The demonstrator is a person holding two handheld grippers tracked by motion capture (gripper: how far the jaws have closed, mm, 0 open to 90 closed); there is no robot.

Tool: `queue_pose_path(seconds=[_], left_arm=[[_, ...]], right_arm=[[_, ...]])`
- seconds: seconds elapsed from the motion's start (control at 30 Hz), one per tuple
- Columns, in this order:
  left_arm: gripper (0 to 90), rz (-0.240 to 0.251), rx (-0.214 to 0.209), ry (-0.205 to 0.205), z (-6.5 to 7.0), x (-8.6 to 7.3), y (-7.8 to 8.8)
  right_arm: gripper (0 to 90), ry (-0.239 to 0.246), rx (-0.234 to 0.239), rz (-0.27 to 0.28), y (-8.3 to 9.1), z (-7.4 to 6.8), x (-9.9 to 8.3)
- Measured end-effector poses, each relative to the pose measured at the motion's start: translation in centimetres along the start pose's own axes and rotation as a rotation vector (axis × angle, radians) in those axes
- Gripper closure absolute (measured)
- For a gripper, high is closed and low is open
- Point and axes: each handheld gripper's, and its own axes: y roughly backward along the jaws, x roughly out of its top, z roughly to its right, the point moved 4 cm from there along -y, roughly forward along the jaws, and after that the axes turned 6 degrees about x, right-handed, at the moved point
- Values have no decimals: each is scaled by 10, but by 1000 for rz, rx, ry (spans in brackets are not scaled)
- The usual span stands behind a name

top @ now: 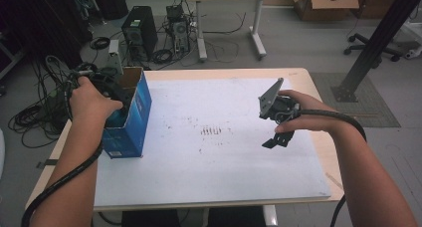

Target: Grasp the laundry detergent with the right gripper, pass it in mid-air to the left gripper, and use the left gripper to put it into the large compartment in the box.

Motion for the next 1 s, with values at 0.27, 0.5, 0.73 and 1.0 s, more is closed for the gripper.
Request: queue_pose_path(seconds=[0.27, 0.5, 0.73, 1.0], left_arm=[[193, 29, 18, -25, 2, -6, 22], [127, 59, 18, -67, 9, -9, 34], [13, 74, 34, -158, 21, -13, 50], [2, 124, 19, -303, 44, -17, 71]], right_arm=[[34, 5, 3, 1, 1, -1, 3], [34, 16, -2, 3, 3, -3, 7], [33, 19, -9, 8, 7, -5, 7], [34, 12, -11, 11, 8, -6, 3]])
